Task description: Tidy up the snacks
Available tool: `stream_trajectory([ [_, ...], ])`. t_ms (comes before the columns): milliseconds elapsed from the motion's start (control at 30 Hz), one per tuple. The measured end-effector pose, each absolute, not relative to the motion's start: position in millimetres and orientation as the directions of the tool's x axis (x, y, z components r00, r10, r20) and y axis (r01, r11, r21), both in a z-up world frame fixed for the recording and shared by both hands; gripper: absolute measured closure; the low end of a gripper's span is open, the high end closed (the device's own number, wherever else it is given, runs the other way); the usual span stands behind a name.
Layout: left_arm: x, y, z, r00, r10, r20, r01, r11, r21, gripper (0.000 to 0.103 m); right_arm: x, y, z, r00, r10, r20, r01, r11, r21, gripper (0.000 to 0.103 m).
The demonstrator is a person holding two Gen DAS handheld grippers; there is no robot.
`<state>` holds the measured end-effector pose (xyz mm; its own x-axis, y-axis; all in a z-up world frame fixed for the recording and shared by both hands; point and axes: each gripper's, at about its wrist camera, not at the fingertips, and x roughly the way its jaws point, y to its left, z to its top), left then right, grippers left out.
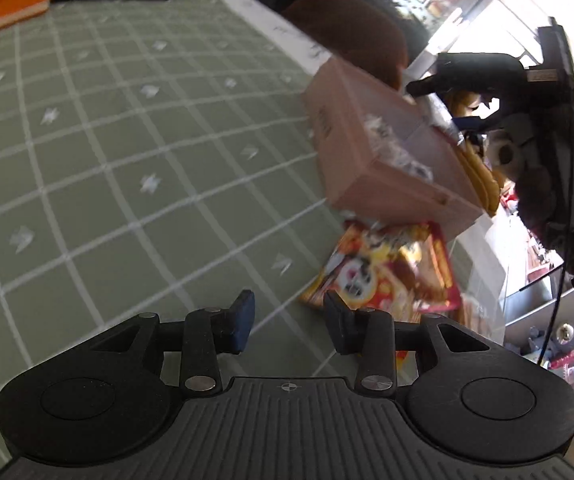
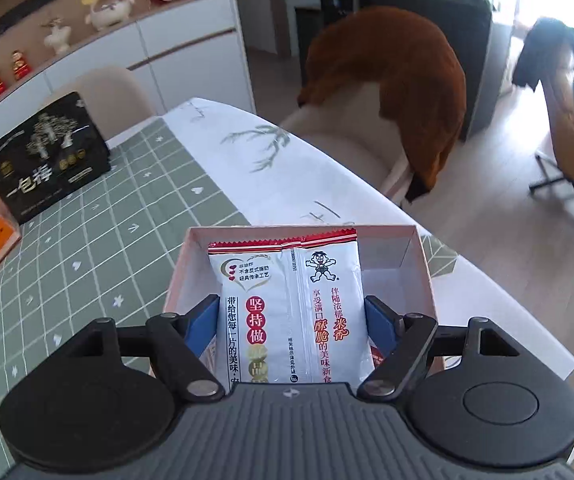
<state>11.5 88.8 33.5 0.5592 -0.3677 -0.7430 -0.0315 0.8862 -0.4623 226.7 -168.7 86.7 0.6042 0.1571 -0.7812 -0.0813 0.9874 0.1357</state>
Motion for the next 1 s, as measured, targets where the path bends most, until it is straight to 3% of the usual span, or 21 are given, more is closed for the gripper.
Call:
stream_trajectory([
  [200, 6.7, 83.8, 28.5, 0.535, -0.401, -0.743, -0.043, 0.866, -0.498, 0.061, 217.6, -193.6, 78.0, 0.568, 0.315, -0.761, -0.066, 0.938, 0.339, 0.026],
  [400, 0.5, 62.0, 39.6, 0.490, -0.432, -0.758, 0.030, 0.877, -0.480, 0.061, 191.0, -199.2, 78.5, 0.654, 0.147, -0.742, -0.020, 0.984, 0.177, 0.026],
  [600, -1.0, 52.6, 36.7, 0.495, -0.412, -0.765, -0.013, 0.877, -0.480, 0.061, 103.1, -189.2, 85.2, 0.687, 0.218, -0.693, -0.184, 0.975, 0.124, 0.027],
  [667, -1.6, 53.9, 39.4, 0.511, -0.398, -0.762, -0.035, 0.876, -0.481, 0.061, 76.2, -180.1, 73.8, 0.674, 0.226, -0.704, -0.231, 0.969, 0.090, 0.041],
  [700, -2.4, 54.9, 42.9, 0.525, -0.389, -0.757, -0.042, 0.876, -0.480, 0.061, 65.9, -174.4, 66.5, 0.658, 0.227, -0.718, -0.250, 0.965, 0.077, 0.062],
  [733, -3.3, 55.1, 47.3, 0.543, -0.379, -0.749, -0.046, 0.877, -0.477, 0.061, 57.2, -169.4, 57.5, 0.637, 0.228, -0.737, -0.269, 0.961, 0.065, 0.068],
  [900, -5.7, 59.2, 61.4, 0.585, -0.322, -0.745, -0.063, 0.897, -0.437, 0.061, 26.3, -148.4, 19.1, 0.560, 0.286, -0.777, -0.306, 0.944, 0.127, 0.068],
  [1000, -4.2, 59.6, 61.1, 0.577, -0.287, -0.764, -0.070, 0.915, -0.396, 0.061, 9.4, -136.0, 13.0, 0.490, 0.402, -0.774, -0.365, 0.900, 0.237, 0.068],
])
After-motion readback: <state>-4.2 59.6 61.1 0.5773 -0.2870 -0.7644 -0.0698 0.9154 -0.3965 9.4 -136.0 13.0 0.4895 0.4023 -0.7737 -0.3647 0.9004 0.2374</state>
